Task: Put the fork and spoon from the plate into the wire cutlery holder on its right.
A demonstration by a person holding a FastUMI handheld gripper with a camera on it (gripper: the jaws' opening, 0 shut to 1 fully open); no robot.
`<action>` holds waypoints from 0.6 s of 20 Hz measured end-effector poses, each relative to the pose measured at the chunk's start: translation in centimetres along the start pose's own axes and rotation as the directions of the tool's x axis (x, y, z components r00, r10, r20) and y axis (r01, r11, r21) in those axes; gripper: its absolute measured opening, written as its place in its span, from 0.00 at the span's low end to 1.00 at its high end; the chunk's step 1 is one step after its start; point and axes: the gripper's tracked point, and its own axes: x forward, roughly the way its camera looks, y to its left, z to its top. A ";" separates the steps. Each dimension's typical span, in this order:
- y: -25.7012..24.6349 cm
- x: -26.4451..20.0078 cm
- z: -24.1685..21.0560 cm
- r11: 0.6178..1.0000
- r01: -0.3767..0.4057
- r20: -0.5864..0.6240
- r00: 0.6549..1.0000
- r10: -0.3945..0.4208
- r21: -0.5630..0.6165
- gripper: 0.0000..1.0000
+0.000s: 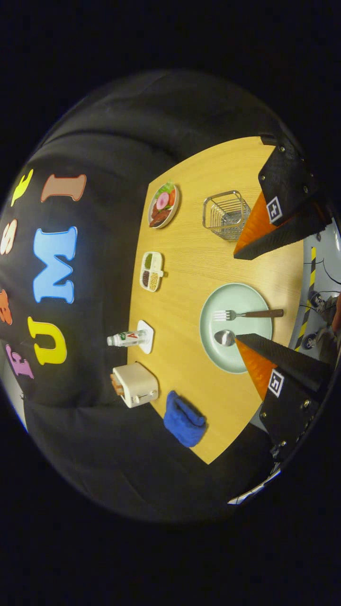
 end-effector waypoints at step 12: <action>2.6 6.6 -7.8 0.993 -0.096 -0.343 0.937 0.068 -0.066 0.82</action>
